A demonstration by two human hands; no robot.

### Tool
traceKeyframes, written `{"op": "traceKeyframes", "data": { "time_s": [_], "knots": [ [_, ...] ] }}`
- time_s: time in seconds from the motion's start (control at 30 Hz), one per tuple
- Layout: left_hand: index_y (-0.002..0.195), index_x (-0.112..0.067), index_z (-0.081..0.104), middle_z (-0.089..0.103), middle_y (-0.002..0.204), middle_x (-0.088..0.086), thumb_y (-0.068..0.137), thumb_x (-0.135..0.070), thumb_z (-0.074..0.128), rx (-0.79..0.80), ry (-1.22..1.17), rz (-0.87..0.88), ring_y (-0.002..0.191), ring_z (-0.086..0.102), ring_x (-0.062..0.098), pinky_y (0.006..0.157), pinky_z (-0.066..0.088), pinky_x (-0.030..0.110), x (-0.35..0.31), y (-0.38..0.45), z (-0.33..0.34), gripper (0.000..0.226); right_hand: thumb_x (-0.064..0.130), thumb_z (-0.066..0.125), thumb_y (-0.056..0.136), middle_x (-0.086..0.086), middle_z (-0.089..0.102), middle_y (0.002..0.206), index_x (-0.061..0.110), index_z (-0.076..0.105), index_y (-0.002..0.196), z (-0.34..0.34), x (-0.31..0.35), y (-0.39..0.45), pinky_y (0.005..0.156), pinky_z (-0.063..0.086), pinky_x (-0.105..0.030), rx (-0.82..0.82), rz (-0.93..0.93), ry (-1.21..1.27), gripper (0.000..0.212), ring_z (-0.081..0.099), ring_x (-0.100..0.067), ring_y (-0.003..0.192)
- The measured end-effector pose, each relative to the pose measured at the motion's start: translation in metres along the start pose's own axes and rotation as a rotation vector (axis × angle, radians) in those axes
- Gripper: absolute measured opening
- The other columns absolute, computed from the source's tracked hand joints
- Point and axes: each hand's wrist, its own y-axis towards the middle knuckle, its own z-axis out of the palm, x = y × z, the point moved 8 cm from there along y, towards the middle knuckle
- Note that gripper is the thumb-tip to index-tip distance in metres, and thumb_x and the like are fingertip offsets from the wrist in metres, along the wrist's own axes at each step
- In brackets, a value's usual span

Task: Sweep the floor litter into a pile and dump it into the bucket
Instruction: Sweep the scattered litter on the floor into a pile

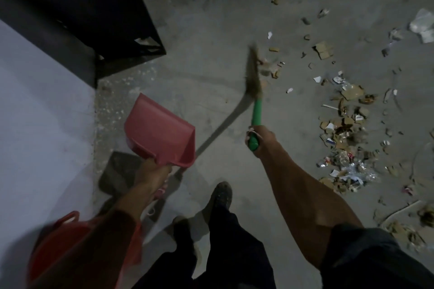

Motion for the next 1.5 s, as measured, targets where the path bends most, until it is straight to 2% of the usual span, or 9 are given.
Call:
{"op": "traceKeyframes", "data": {
  "time_s": [0.23, 0.33, 0.57, 0.7, 0.83, 0.97, 1.2, 1.33, 1.5],
  "knots": [
    [0.094, -0.01, 0.058, 0.057, 0.071, 0.01, 0.09, -0.012, 0.057, 0.103, -0.003, 0.045, 0.049, 0.048, 0.018, 0.042, 0.038, 0.024, -0.013, 0.006, 0.025, 0.005, -0.001, 0.051, 0.093, -0.006, 0.05, 0.073, 0.008, 0.049, 0.076, -0.079, 0.073, -0.018, 0.049, 0.046, -0.021, -0.185, -0.185, 0.111, 0.02, 0.053, -0.012, 0.057],
    [0.091, -0.008, 0.058, 0.057, 0.069, 0.011, 0.089, -0.012, 0.057, 0.082, -0.011, 0.07, 0.046, 0.048, 0.019, 0.043, 0.037, 0.024, -0.022, 0.005, 0.031, 0.004, -0.002, 0.064, 0.087, -0.009, 0.05, 0.068, 0.005, 0.05, 0.077, -0.087, 0.058, -0.041, 0.041, 0.043, -0.024, -0.295, -0.176, 0.087, 0.019, 0.051, -0.015, 0.048],
    [0.077, -0.007, 0.058, 0.058, 0.062, 0.009, 0.086, -0.012, 0.06, 0.086, -0.042, 0.125, 0.043, 0.049, 0.019, 0.041, 0.037, 0.022, -0.06, -0.005, 0.026, 0.01, 0.001, 0.061, 0.087, -0.012, 0.057, 0.073, 0.003, 0.055, 0.105, -0.069, -0.032, -0.094, 0.045, 0.048, -0.028, -0.05, -0.189, -0.589, 0.019, 0.053, -0.02, 0.052],
    [0.073, -0.005, 0.056, 0.057, 0.06, 0.011, 0.084, -0.013, 0.06, 0.095, -0.025, 0.13, 0.042, 0.048, 0.02, 0.032, 0.029, 0.017, -0.074, -0.009, 0.022, 0.014, 0.004, 0.07, 0.077, -0.015, 0.061, 0.071, 0.0, 0.065, 0.088, -0.054, -0.051, -0.109, 0.052, 0.05, -0.032, 0.078, -0.094, -0.772, 0.013, 0.058, -0.024, 0.055],
    [0.074, -0.002, 0.055, 0.055, 0.065, 0.014, 0.083, -0.011, 0.06, 0.13, -0.024, 0.139, 0.042, 0.047, 0.02, 0.035, 0.032, 0.018, -0.091, -0.004, 0.02, 0.014, -0.007, 0.067, 0.08, -0.015, 0.056, 0.059, -0.016, 0.063, 0.091, -0.052, -0.041, -0.118, 0.037, 0.042, -0.021, 0.054, 0.058, -0.568, 0.015, 0.05, -0.019, 0.034],
    [0.081, 0.0, 0.056, 0.055, 0.067, 0.015, 0.084, -0.01, 0.059, 0.152, -0.023, 0.137, 0.044, 0.048, 0.02, 0.043, 0.037, 0.025, -0.111, 0.012, 0.021, 0.01, -0.008, 0.056, 0.089, -0.016, 0.054, 0.06, -0.009, 0.058, 0.082, -0.082, -0.001, -0.109, 0.032, 0.039, -0.016, -0.102, 0.143, -0.235, 0.008, 0.046, -0.013, 0.027],
    [0.077, -0.002, 0.051, 0.049, 0.063, 0.013, 0.088, -0.005, 0.054, 0.254, 0.029, 0.168, 0.042, 0.044, 0.02, 0.034, 0.03, 0.02, -0.189, 0.066, 0.037, 0.011, -0.004, 0.052, 0.095, -0.012, 0.049, 0.072, -0.011, 0.049, 0.126, -0.096, 0.111, -0.085, 0.033, 0.04, -0.014, -0.306, 0.005, 0.066, 0.033, 0.047, -0.016, 0.056],
    [0.081, 0.0, 0.052, 0.049, 0.063, 0.013, 0.088, -0.006, 0.055, 0.292, 0.086, 0.19, 0.041, 0.044, 0.02, 0.036, 0.031, 0.022, -0.258, 0.104, 0.04, 0.009, -0.001, 0.057, 0.093, -0.013, 0.052, 0.073, -0.007, 0.051, 0.106, -0.039, 0.15, -0.073, 0.035, 0.043, -0.02, -0.32, -0.093, -0.016, 0.015, 0.051, -0.016, 0.05],
    [0.079, -0.002, 0.055, 0.052, 0.064, 0.012, 0.085, -0.009, 0.061, 0.335, 0.154, 0.218, 0.043, 0.045, 0.02, 0.036, 0.034, 0.019, -0.345, 0.135, 0.037, 0.011, 0.008, 0.054, 0.096, -0.013, 0.055, 0.082, 0.002, 0.048, 0.123, 0.059, 0.171, -0.054, 0.044, 0.046, -0.028, -0.201, -0.166, -0.375, 0.028, 0.053, -0.02, 0.057]
  ]
}}
